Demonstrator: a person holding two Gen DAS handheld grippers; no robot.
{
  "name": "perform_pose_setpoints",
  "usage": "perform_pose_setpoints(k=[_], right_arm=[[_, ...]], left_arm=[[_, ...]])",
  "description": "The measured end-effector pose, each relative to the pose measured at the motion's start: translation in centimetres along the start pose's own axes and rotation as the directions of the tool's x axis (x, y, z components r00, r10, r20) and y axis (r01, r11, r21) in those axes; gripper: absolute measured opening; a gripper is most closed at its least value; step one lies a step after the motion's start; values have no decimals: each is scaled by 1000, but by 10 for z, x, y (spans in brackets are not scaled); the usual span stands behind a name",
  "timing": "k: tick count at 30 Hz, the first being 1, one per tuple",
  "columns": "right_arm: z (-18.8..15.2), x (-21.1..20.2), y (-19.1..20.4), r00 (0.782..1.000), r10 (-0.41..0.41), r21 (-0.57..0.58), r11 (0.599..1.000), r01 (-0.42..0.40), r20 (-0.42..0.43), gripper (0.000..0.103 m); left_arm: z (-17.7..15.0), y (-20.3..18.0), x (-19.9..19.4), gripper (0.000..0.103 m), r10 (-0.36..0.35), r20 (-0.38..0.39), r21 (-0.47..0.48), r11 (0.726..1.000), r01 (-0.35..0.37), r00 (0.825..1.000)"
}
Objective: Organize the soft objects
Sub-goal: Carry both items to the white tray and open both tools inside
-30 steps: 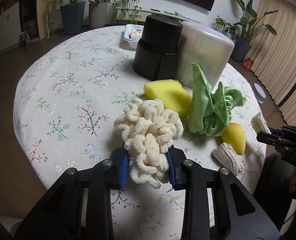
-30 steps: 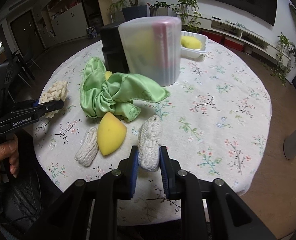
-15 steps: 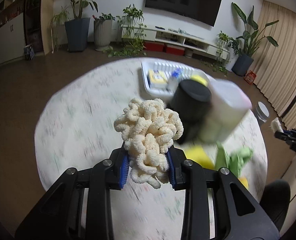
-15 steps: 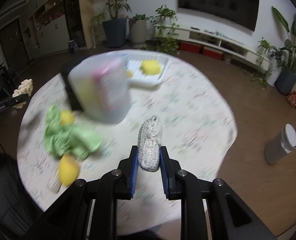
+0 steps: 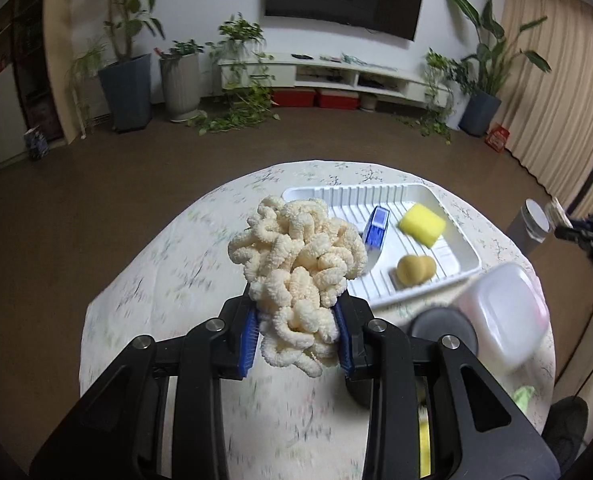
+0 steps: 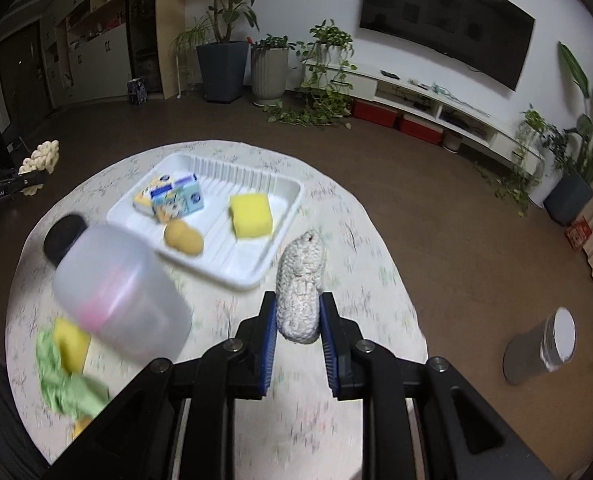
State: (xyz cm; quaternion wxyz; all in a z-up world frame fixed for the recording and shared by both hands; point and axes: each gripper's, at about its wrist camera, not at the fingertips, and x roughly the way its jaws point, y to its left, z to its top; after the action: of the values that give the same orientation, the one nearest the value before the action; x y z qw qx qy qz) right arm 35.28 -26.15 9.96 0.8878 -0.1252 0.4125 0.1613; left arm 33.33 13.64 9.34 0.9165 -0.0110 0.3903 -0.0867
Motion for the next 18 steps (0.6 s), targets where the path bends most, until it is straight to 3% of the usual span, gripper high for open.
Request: perform_pose_setpoints(k=[11,18], right_arm=[[89,83,30,995,57,-131,989,-67,-80,23],[110,135,54,984,105,-184,974,-131,-144,23]], left_arm=[[50,-20,81,29,-36,-100,72,996,43,994],[54,-36,122,29,-41,-162,141,988,65,986]])
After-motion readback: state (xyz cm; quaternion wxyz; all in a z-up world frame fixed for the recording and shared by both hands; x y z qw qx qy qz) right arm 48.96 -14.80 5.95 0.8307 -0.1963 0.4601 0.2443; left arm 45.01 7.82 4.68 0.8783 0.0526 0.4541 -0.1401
